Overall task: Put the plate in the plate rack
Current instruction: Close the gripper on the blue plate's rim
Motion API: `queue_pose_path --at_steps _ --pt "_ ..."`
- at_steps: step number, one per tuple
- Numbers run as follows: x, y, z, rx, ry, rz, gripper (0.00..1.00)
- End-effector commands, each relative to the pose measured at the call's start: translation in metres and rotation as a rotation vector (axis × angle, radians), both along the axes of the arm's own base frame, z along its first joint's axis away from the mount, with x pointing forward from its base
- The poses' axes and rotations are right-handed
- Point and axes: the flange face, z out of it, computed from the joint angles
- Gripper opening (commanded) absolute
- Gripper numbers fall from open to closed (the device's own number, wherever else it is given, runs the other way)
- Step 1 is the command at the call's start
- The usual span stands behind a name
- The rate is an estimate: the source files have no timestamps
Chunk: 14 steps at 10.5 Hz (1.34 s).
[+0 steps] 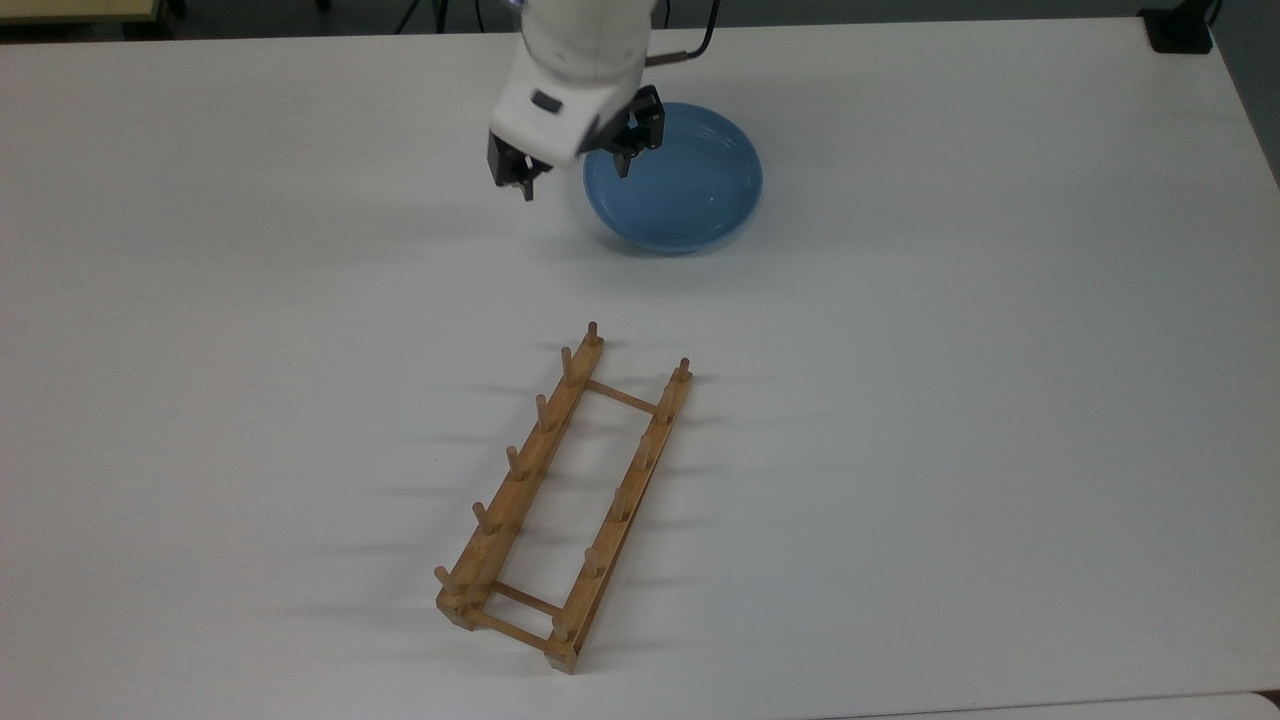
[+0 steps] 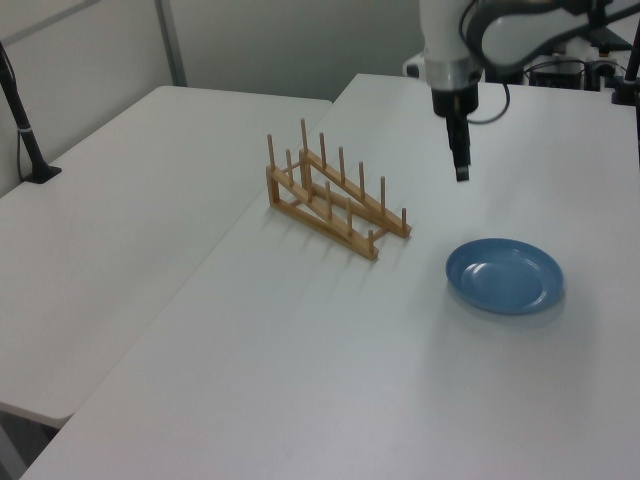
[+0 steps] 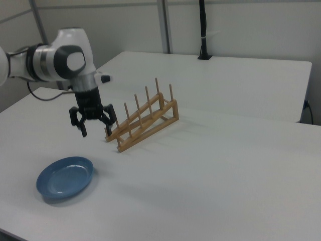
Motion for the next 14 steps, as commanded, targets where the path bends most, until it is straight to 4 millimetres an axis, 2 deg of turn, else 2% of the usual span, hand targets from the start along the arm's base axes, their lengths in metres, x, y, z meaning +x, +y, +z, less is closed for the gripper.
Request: queue_pose_path --at_steps 1,3,4,5,9,10,12,14 --pt "-0.009 0.010 -0.063 -0.030 0.111 0.174 0.72" --pt "-0.010 0.029 -0.102 -0.064 0.169 0.226 0.49" --pt "-0.008 0.031 -0.113 -0.067 0.175 0.233 0.43" --pt "-0.008 0.032 -0.116 -0.067 0.175 0.233 0.34" --pt "-0.010 0.041 -0.126 -0.068 0.193 0.250 0.34" --pt "-0.010 0.042 -0.127 -0.068 0.195 0.251 0.27" --pt "-0.012 0.046 -0.130 -0.066 0.205 0.254 0.00" --pt "-0.012 0.046 -0.133 -0.067 0.211 0.251 0.00"
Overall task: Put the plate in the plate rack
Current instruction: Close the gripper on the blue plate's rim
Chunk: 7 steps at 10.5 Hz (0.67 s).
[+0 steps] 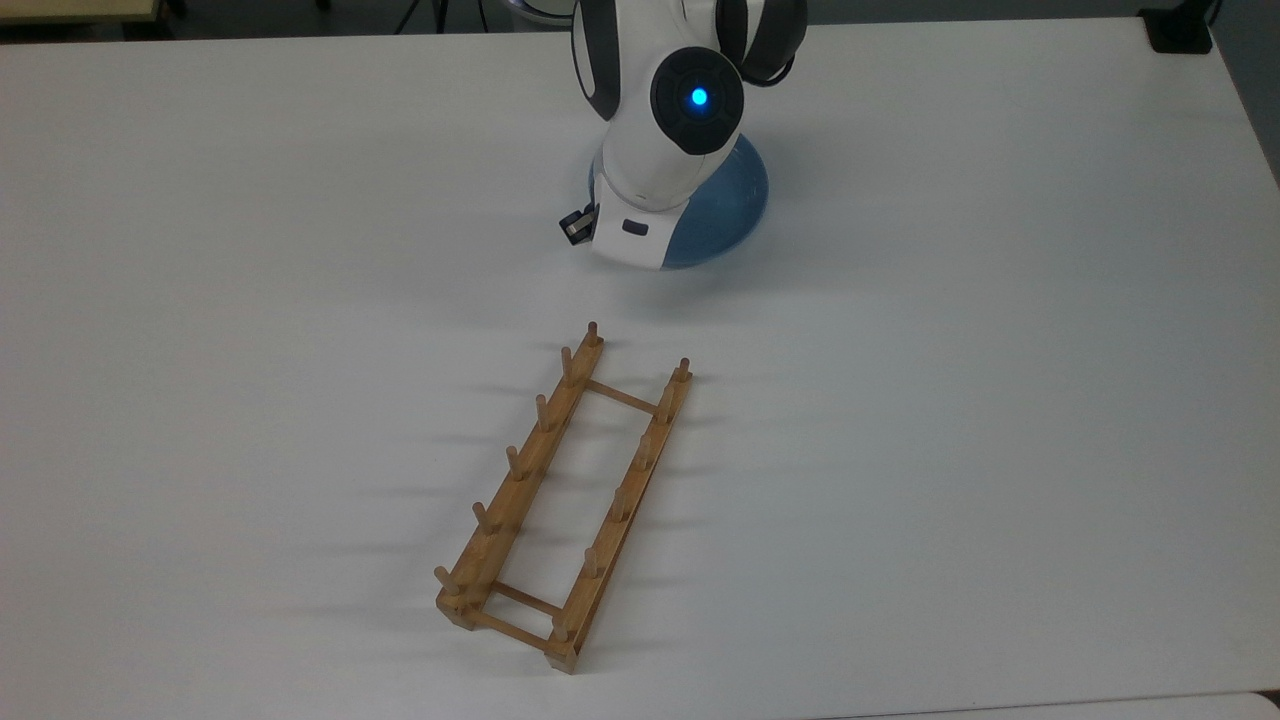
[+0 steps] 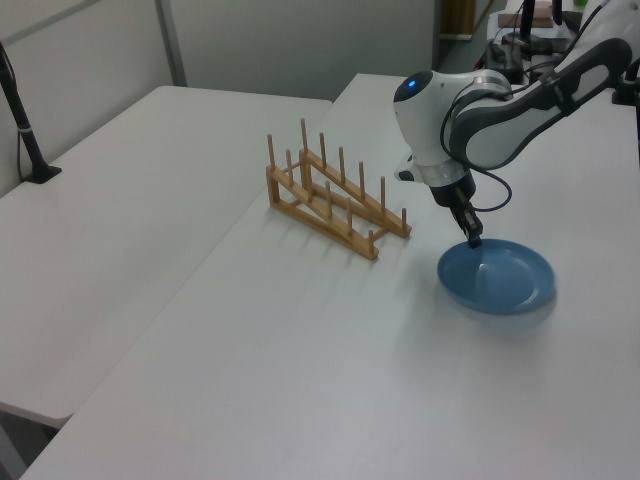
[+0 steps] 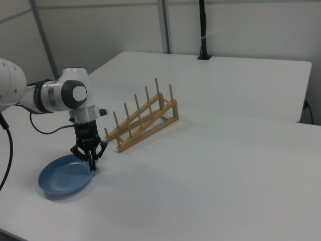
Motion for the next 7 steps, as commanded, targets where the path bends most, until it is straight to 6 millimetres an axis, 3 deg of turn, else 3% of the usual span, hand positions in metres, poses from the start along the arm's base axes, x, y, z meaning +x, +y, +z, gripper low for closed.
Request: queue_pose_path --at_steps 1,2,4,7 --pt "-0.002 0.003 -0.004 -0.007 -0.001 0.022 0.00" --pt "0.001 0.002 0.002 -0.003 -0.013 0.013 0.00" --pt "0.016 0.000 0.039 0.015 -0.072 -0.013 0.00" --pt "0.046 -0.017 0.133 0.065 -0.147 -0.092 0.00"
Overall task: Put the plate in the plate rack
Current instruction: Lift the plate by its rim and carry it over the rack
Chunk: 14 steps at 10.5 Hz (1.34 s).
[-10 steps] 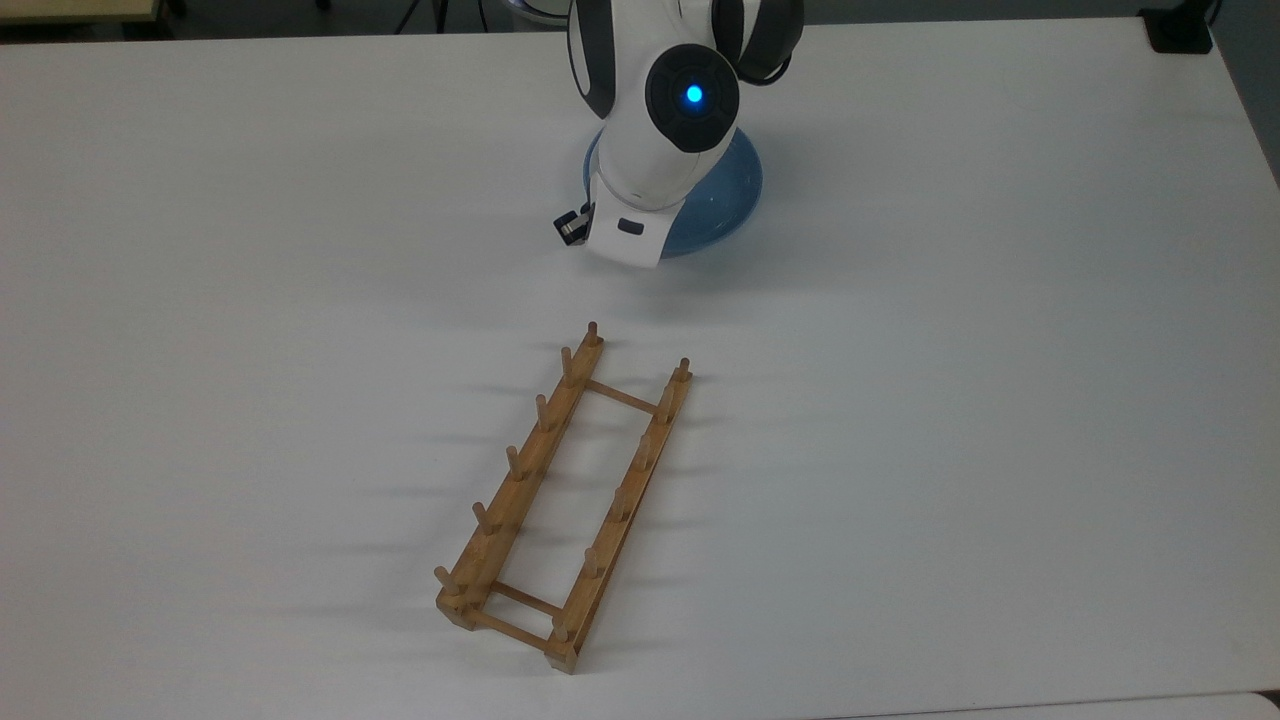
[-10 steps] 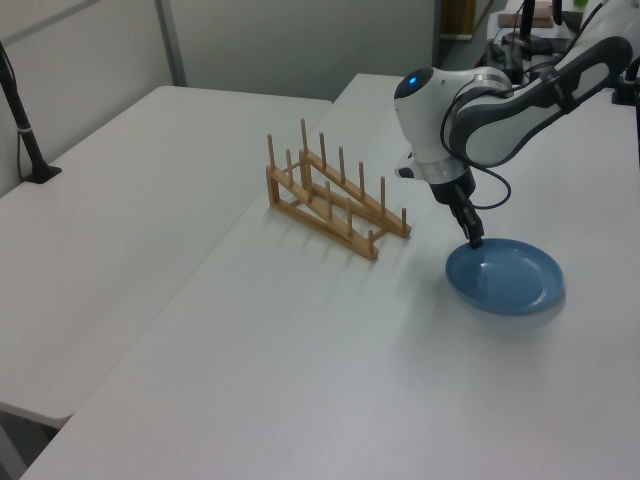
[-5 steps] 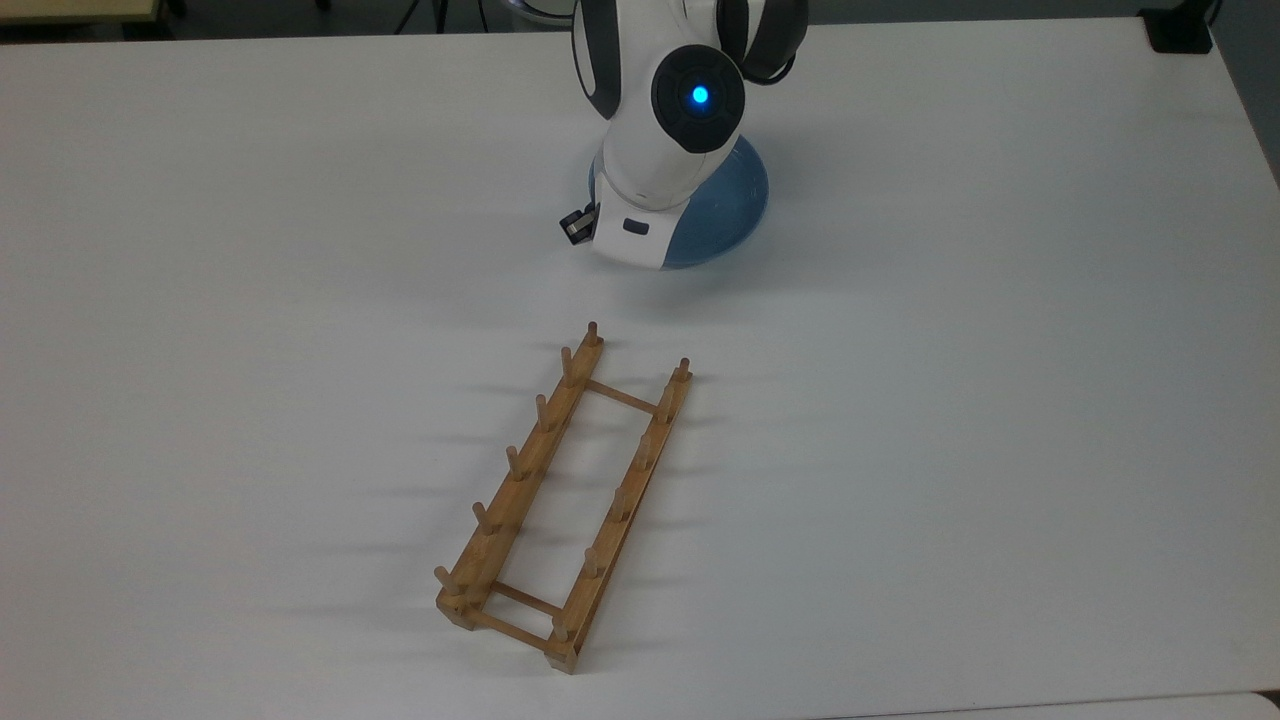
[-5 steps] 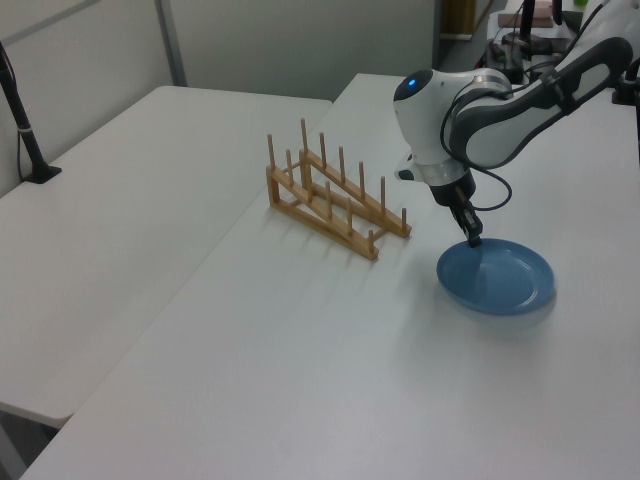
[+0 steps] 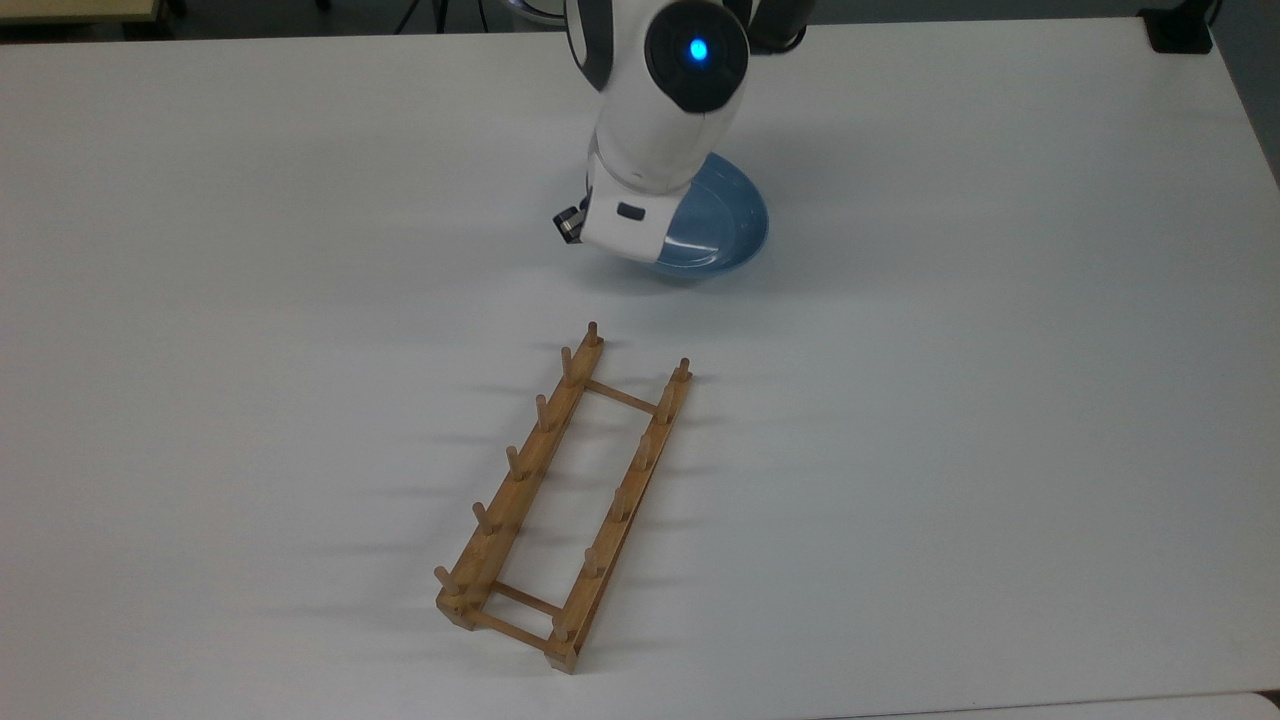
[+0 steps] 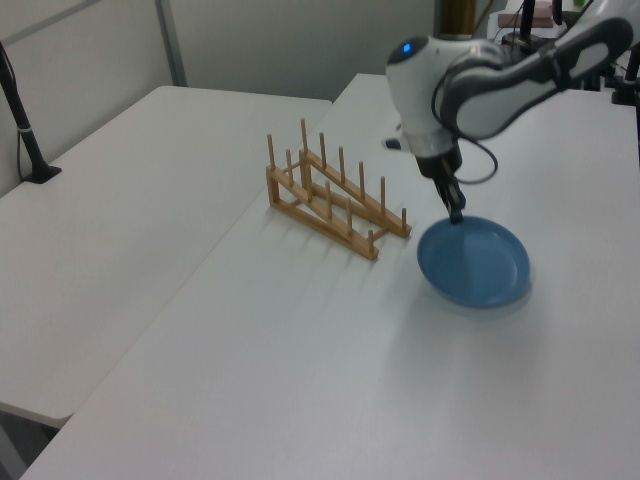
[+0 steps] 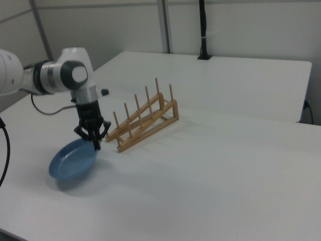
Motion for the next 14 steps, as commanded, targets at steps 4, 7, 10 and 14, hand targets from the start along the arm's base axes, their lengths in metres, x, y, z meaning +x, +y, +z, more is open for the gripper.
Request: queue_pose_path --at_steps 4,7,10,14 --pt "0.048 -0.067 0.157 0.103 -0.298 -0.205 0.00" --pt "0.077 -0.089 0.191 0.158 -0.636 -0.362 0.00" --pt "0.091 -0.102 0.205 0.199 -0.811 -0.422 0.00" --pt "0.097 -0.096 0.188 0.158 -1.007 -0.405 0.00"
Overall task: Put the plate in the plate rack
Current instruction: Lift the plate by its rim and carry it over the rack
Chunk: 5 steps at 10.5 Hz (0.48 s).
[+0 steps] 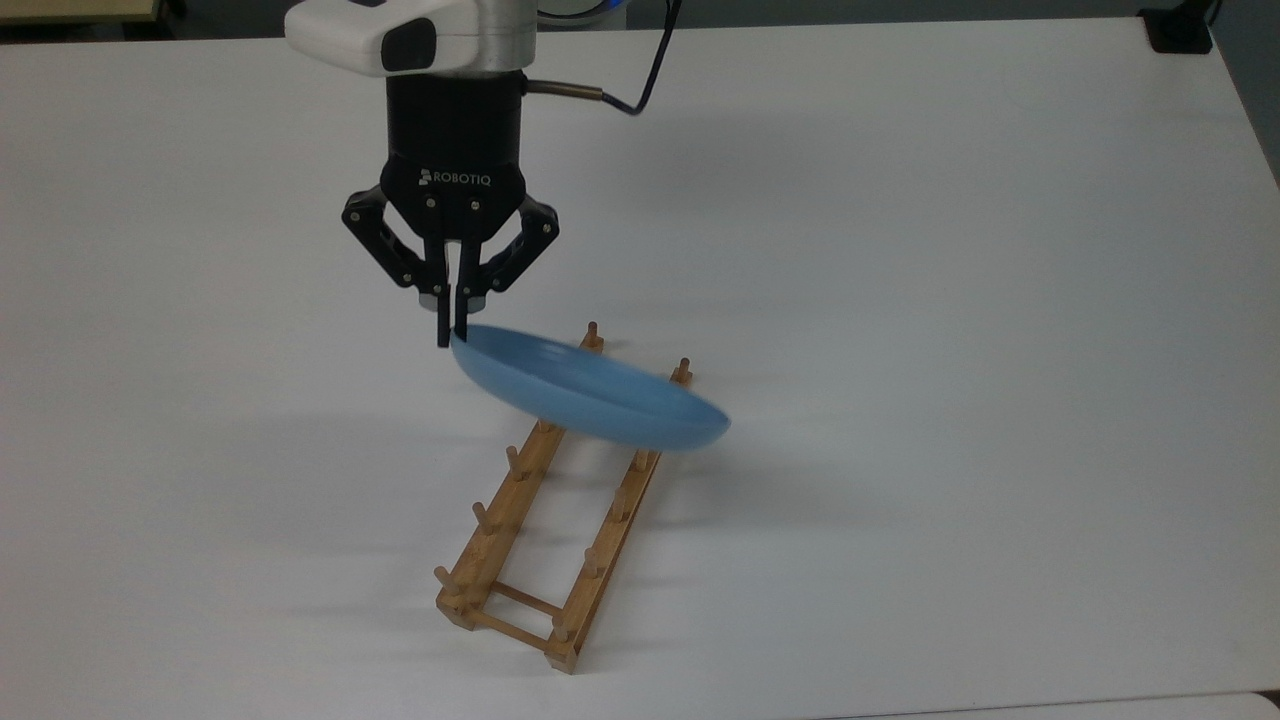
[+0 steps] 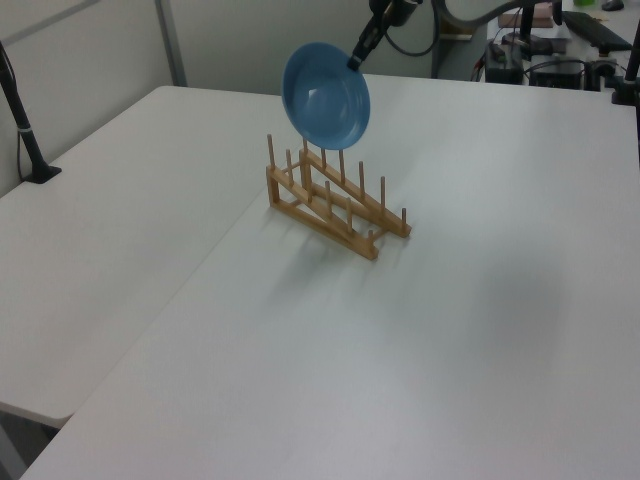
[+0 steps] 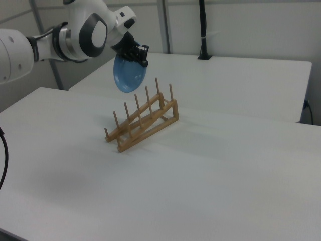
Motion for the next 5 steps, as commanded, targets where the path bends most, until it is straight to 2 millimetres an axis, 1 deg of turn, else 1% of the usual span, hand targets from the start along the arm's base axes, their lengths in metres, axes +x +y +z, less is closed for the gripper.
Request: queue_pose_path --at_steps 1,3,5 --pt "-0.002 0.006 -0.028 -0.073 -0.067 -0.010 0.00" --pt "0.001 0.008 -0.041 -0.105 -0.072 0.008 0.00" --pt "0.004 0.009 -0.049 -0.138 -0.074 0.027 0.00"
